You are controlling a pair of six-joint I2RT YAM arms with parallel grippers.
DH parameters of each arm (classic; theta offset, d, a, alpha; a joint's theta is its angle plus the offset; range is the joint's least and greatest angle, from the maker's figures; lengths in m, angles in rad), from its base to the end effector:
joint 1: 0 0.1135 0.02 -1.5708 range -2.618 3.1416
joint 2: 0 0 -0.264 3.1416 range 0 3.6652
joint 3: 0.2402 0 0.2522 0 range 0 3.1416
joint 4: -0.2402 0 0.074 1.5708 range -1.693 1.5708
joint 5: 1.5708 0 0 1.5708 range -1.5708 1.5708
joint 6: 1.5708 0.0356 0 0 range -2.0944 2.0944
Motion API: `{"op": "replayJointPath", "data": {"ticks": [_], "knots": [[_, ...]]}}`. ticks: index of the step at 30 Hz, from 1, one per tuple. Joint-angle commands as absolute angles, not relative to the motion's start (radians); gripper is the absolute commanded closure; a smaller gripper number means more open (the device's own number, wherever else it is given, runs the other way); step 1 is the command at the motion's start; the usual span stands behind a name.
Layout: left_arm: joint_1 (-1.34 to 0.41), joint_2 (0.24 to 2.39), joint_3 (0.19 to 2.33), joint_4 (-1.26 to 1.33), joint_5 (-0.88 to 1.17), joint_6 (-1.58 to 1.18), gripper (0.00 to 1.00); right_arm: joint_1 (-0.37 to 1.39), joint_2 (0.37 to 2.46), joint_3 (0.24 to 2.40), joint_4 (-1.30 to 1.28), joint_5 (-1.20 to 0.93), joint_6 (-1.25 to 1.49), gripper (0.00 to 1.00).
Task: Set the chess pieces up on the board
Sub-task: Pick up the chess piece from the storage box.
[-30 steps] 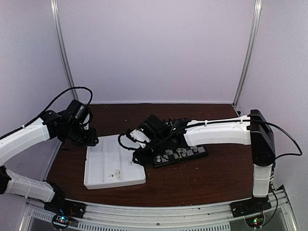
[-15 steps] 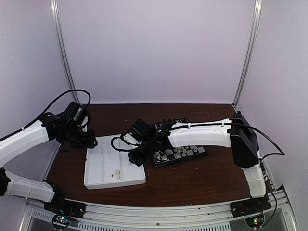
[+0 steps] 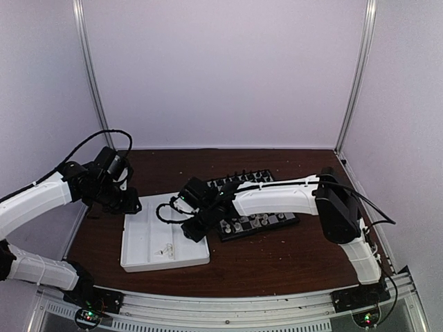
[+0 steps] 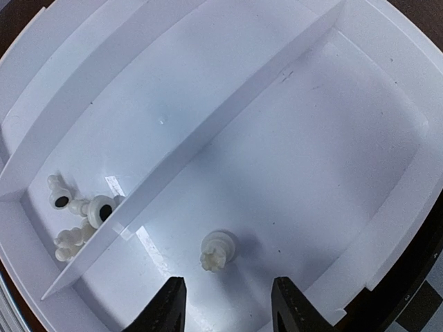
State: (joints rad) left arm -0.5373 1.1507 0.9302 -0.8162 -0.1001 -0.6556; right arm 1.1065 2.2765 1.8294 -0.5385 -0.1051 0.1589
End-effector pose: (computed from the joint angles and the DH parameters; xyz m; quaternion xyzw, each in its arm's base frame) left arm 0.1910 -0.1096 0.2653 -0.0701 0.9609 -0.1081 0.2452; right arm 0.2199 0.4474 0.1714 -0.4498 0.8439 0.2109 0.2026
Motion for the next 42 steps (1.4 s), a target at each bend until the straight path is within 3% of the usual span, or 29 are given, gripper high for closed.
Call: {"op": "replayJointPath", "data": {"ticks": [1, 16, 26, 42], "knots": [[-0.529, 1.164, 0.947, -0.799, -0.091, -0.644, 0.62, 1.109, 2.306, 1.882, -0.531, -0.127, 0.147, 0.59], [-0.528, 1.147, 0.946, -0.818, -0.099, -0.643, 0.62, 1.110, 2.351, 1.914, -0.532, -0.103, 0.122, 0.72], [-0.528, 1.123, 0.933, -0.819, -0.094, -0.653, 0.62, 1.110, 2.346, 1.915, -0.513, -0.093, 0.111, 0.91], [-0.529, 1.125, 0.923, -0.804, -0.080, -0.655, 0.63, 1.095, 2.030, 1.762, -0.438, 0.068, 0.080, 0.97]]}}
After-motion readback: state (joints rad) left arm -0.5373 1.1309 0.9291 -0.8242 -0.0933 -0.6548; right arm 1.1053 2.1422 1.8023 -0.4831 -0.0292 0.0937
